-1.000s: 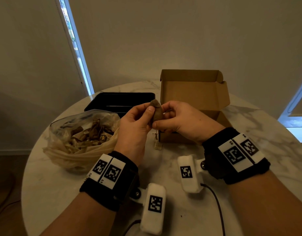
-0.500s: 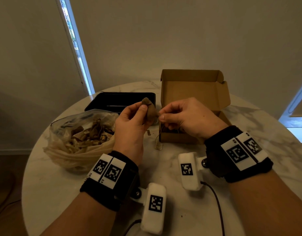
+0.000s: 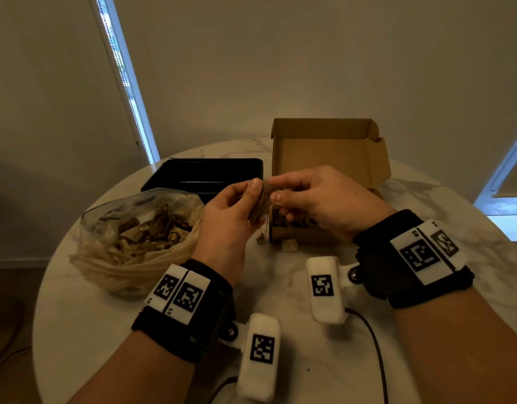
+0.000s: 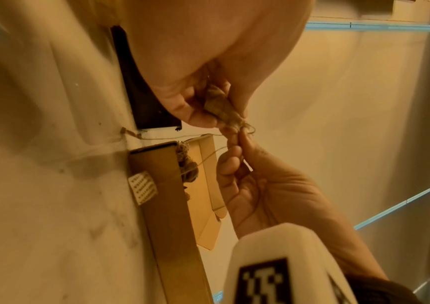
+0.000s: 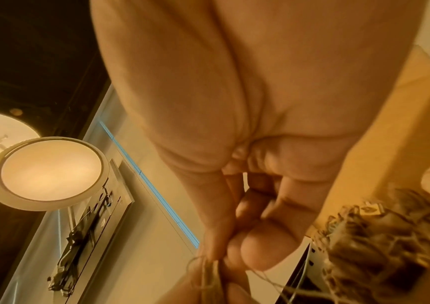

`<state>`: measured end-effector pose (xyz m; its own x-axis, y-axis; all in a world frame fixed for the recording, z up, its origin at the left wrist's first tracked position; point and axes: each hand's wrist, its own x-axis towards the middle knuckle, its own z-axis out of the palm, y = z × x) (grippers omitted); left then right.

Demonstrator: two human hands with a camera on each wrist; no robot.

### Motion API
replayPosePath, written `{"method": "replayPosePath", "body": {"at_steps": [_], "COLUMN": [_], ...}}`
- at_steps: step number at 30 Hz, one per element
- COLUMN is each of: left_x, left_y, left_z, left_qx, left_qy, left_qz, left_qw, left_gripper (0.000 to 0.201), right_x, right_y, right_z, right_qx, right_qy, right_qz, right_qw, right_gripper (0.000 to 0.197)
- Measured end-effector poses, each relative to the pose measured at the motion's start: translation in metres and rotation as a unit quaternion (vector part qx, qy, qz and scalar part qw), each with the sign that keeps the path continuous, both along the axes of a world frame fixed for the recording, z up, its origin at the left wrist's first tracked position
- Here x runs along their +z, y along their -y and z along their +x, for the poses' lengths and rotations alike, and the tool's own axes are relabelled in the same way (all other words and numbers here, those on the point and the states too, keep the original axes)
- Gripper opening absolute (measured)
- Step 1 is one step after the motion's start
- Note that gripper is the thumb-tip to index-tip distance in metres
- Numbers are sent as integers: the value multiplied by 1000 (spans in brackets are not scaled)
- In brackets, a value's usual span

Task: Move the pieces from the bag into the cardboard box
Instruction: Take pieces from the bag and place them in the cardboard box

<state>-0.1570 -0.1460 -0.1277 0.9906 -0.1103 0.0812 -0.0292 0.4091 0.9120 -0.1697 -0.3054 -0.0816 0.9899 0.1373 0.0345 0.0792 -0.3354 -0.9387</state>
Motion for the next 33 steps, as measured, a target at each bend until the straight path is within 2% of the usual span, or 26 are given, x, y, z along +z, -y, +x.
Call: {"method": "replayPosePath", "body": {"at_steps": [2, 4, 9, 12, 15, 22, 25, 29, 31, 33], "left_x": [0, 0, 0, 1, 0, 2, 3, 2, 1, 0], "left_y": [0, 0, 2, 4, 5, 5, 5, 5, 5, 5], "left_z": [0, 0, -2, -4, -4, -4, -4, -5, -5, -4], "left_qx": [-1, 1, -30, -59, -72, -63, -49, -52, -43, -44], "left_qy": [0, -4, -7, -2, 9, 62, 74, 88, 82, 67], "left_qz": [10, 17, 14, 19, 24, 27, 15, 33, 35, 24], "left_qw": [1000, 1000, 999, 998, 997, 996, 996, 994, 995, 997], "left_gripper": [17, 13, 16, 24, 24, 22, 28, 31, 37, 34], "right_x": [1, 1, 2, 3, 4, 6, 7, 8, 8, 7], "right_y": [-1, 0, 4, 4, 4, 5, 5, 8, 8, 7], "right_z": [-1, 0, 2, 3, 3, 0, -2, -2, -1, -1], "right_qx": [8, -19, -88, -107, -119, -90, -56, -54, -63, -68], "right_qy": [1, 12, 71, 102, 114, 90, 62, 74, 87, 96], "right_qz": [-17, -39, -85, -108, -127, -153, -132, -141, -142, -149], "right_qw": [1000, 999, 990, 983, 978, 980, 988, 986, 984, 982], "right_gripper": [17, 10, 10, 10, 11, 12, 14, 15, 14, 12]}}
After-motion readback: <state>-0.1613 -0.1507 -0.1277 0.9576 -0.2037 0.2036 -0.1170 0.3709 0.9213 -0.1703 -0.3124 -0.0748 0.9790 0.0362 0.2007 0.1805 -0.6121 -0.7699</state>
